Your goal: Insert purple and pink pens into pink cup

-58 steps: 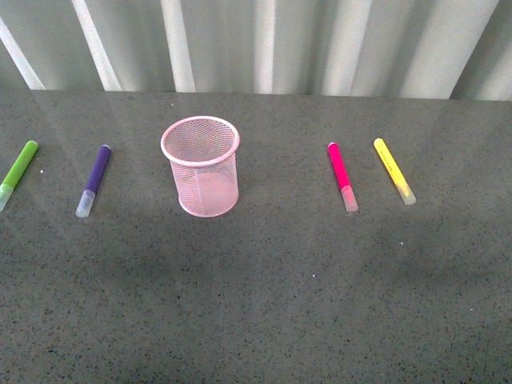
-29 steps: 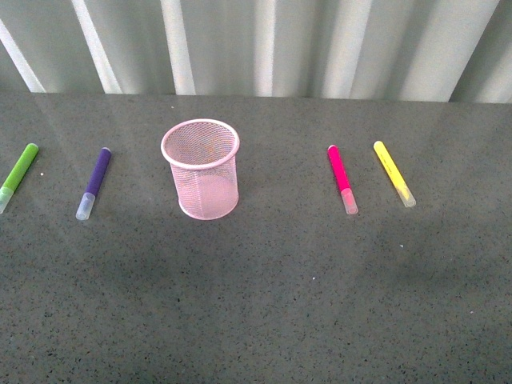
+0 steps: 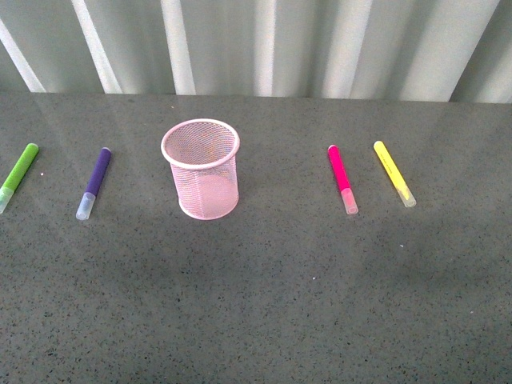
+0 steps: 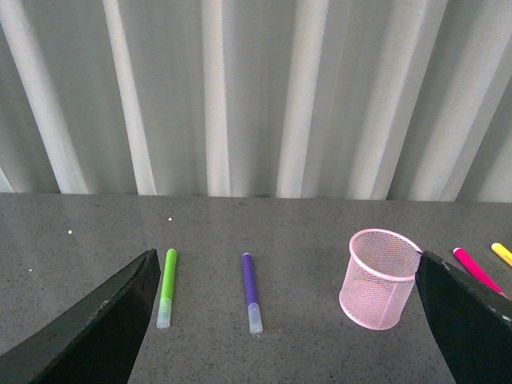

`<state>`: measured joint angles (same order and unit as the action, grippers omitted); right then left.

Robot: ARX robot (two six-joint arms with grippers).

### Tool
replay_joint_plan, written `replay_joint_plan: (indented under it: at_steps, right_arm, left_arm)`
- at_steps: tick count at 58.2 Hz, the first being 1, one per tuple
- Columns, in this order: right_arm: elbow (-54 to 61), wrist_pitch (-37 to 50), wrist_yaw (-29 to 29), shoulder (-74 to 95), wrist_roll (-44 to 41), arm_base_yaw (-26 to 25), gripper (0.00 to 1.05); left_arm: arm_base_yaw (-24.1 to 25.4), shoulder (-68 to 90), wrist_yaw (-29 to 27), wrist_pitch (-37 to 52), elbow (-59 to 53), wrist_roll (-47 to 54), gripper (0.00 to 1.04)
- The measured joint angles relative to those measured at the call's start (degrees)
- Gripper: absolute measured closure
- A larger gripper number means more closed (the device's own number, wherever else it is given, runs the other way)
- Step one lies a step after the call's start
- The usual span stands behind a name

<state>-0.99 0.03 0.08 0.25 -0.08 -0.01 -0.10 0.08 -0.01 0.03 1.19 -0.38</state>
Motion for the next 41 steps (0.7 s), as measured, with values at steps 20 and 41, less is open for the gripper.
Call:
replay_joint_plan:
  at_steps: [20,41]
  right_arm:
    - [0.0,0.0,0.0,0.0,0.0,0.0,0.07]
    - [0.0,0.0,0.0,0.0,0.0,0.0,0.07]
  left_arm:
    - [0.0,0.0,0.0,0.0,0.0,0.0,0.07]
    - [5.0,28.1,8.4,-13.8,9.3,-15.2,0.07]
